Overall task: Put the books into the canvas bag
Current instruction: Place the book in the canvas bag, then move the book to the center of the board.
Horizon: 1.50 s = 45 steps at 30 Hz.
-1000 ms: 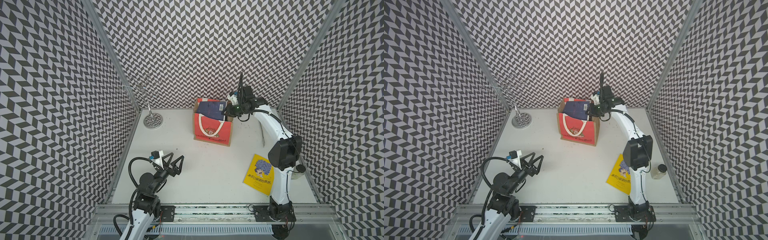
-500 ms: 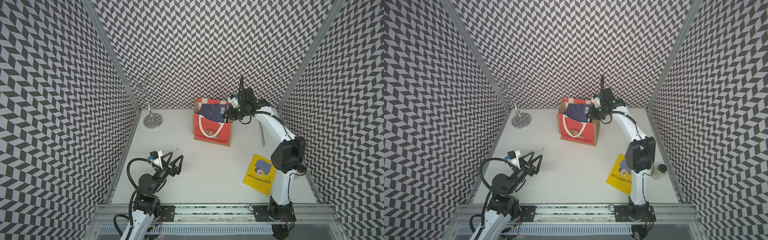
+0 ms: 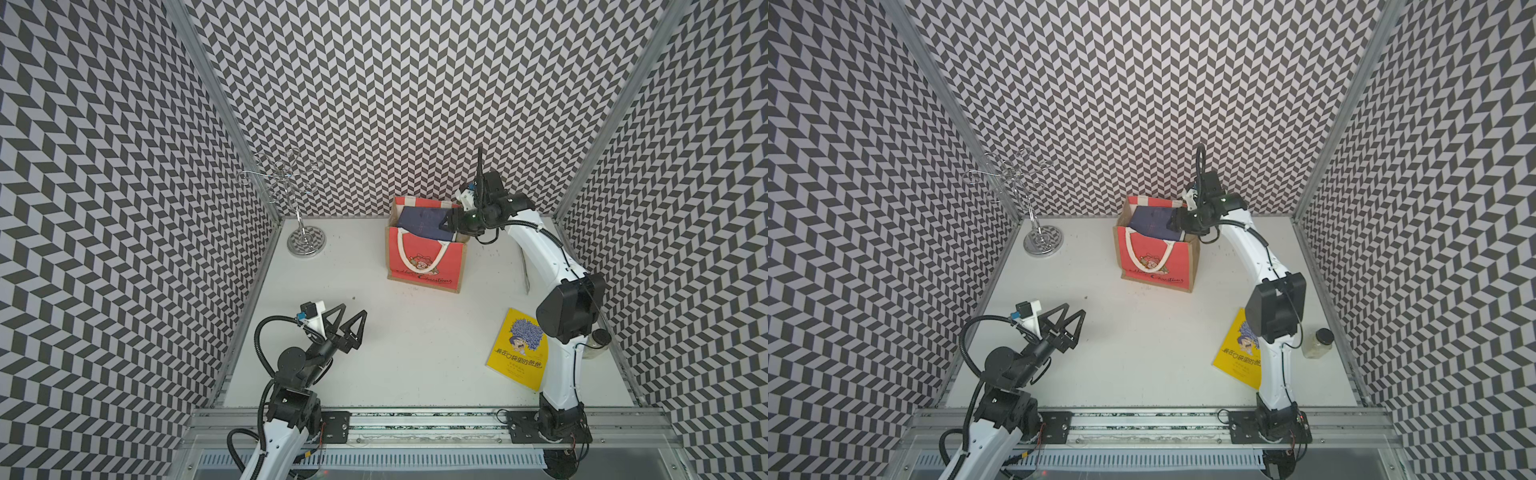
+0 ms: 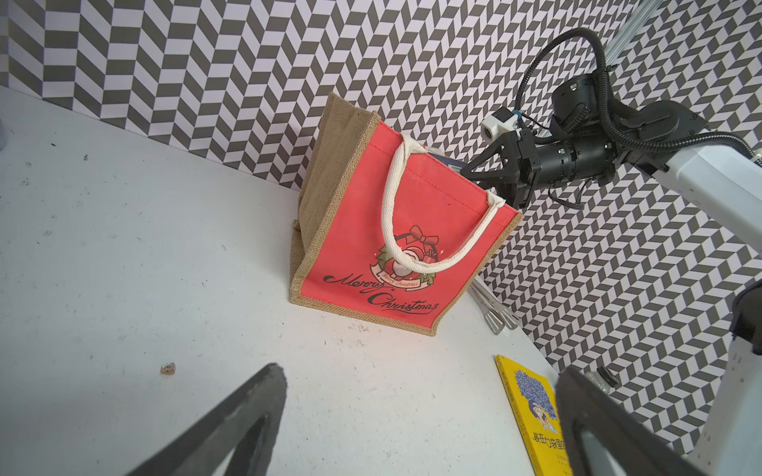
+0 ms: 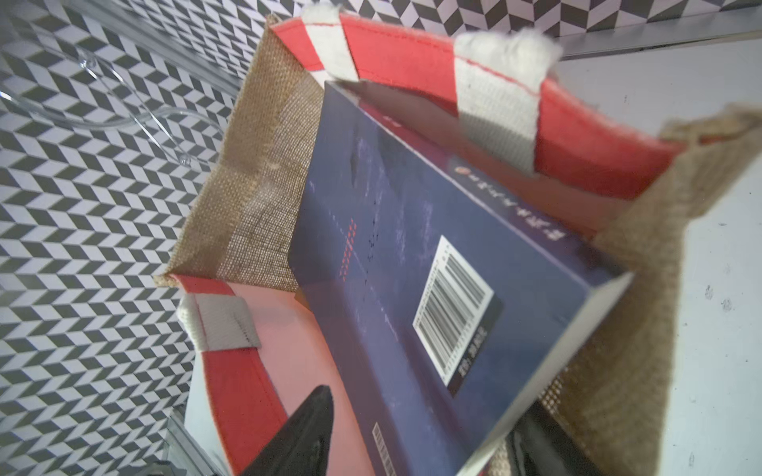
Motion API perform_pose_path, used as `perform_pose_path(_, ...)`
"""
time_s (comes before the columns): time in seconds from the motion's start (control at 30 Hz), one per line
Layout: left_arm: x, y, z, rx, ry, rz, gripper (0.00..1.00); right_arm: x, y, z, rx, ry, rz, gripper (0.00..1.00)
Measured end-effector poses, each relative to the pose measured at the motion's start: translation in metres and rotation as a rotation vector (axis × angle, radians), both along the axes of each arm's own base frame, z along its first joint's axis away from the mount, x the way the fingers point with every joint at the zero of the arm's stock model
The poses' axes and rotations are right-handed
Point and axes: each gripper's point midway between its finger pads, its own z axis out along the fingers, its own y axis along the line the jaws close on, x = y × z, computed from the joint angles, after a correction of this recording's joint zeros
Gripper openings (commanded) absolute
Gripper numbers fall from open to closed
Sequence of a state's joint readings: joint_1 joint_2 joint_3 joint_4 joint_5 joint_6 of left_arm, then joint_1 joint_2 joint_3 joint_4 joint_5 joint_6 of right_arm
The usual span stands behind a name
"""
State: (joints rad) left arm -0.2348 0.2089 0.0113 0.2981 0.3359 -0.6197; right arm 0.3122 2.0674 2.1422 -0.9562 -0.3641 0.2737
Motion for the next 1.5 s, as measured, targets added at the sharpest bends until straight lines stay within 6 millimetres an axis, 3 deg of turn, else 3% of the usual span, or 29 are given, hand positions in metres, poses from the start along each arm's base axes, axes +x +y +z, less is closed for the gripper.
perform_pose_path(0.17, 0.002, -0.002, -0.006, 0.009, 0.026, -0.007, 1.00, 0.013, -0.011, 0.009, -0.049, -0.072, -0.056, 0.78)
perform_pose_path(0.3, 0.002, -0.004, -0.009, 0.015, 0.035, -0.023, 1.00, 0.015, -0.024, 0.038, -0.079, -0.169, -0.111, 0.87)
perform_pose_path(0.4, 0.003, -0.008, -0.011, 0.022, 0.040, -0.042, 1.00, 0.003, -0.041, 0.059, -0.106, -0.234, -0.167, 0.98)
perform_pose_path(0.5, 0.004, -0.015, -0.016, 0.033, 0.060, -0.076, 1.00, -0.017, -0.061, 0.069, -0.121, -0.264, -0.222, 0.99)
perform_pose_path(0.57, 0.003, -0.022, -0.020, 0.044, 0.074, -0.110, 1.00, -0.031, -0.075, 0.066, -0.118, -0.271, -0.258, 0.99)
perform_pose_path(0.67, 0.000, -0.037, -0.026, 0.060, 0.101, -0.176, 1.00, -0.057, -0.104, 0.037, -0.125, -0.237, -0.345, 0.99)
perform_pose_path(0.9, -0.010, -0.072, -0.019, 0.097, 0.078, -0.307, 1.00, -0.136, -0.161, -0.087, -0.207, -0.009, -0.575, 0.99)
perform_pose_path(1.0, -0.011, -0.080, -0.016, 0.105, 0.067, -0.330, 1.00, -0.160, -0.174, -0.125, -0.240, 0.081, -0.652, 0.99)
perform_pose_path(1.23, -0.010, -0.083, -0.013, 0.106, 0.054, -0.327, 1.00, -0.184, -0.205, -0.157, -0.289, 0.159, -0.864, 0.99)
perform_pose_path(1.4, -0.009, -0.079, -0.008, 0.111, 0.027, -0.302, 1.00, -0.209, -0.244, -0.180, -0.326, 0.215, -1.051, 0.99)
perform_pose_path(1.5, -0.008, -0.077, -0.007, 0.118, 0.022, -0.289, 1.00, -0.225, -0.261, -0.185, -0.343, 0.217, -1.156, 1.00)
